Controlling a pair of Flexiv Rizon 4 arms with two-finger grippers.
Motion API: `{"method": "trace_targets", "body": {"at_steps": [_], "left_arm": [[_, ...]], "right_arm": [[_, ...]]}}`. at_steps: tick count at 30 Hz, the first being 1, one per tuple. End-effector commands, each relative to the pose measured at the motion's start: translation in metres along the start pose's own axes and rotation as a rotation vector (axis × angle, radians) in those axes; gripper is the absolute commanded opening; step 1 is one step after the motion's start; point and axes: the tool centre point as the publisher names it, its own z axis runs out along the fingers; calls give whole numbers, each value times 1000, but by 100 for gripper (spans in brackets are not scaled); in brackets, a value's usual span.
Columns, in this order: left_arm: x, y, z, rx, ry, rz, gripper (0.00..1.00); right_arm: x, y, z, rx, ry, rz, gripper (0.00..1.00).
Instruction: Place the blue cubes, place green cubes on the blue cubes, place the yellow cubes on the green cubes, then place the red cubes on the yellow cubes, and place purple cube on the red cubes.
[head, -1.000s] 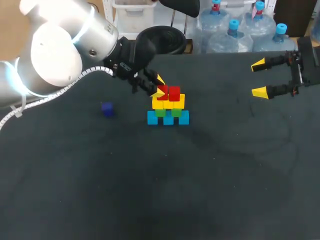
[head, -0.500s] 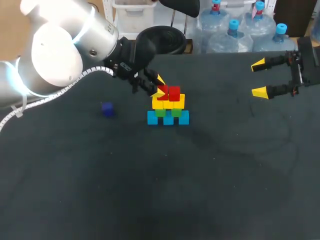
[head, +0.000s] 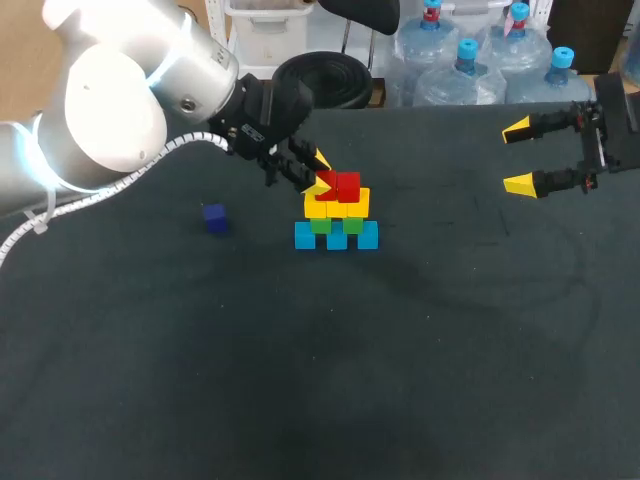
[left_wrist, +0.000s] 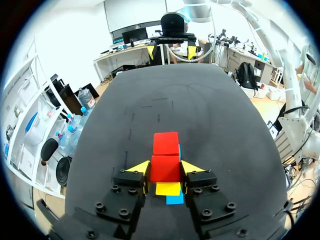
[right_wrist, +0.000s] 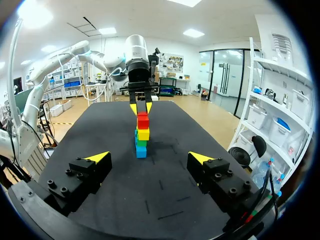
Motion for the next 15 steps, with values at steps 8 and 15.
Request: {"method": "trace_targets", "body": {"at_steps": [8,15], "left_arm": [[-1,3,1,6,6,0,16],[-1,3,1,7,7,0,21]], "right_arm": [[0,0,1,1,-1,-1,100],[0,0,1,1,-1,-1,100]]}}
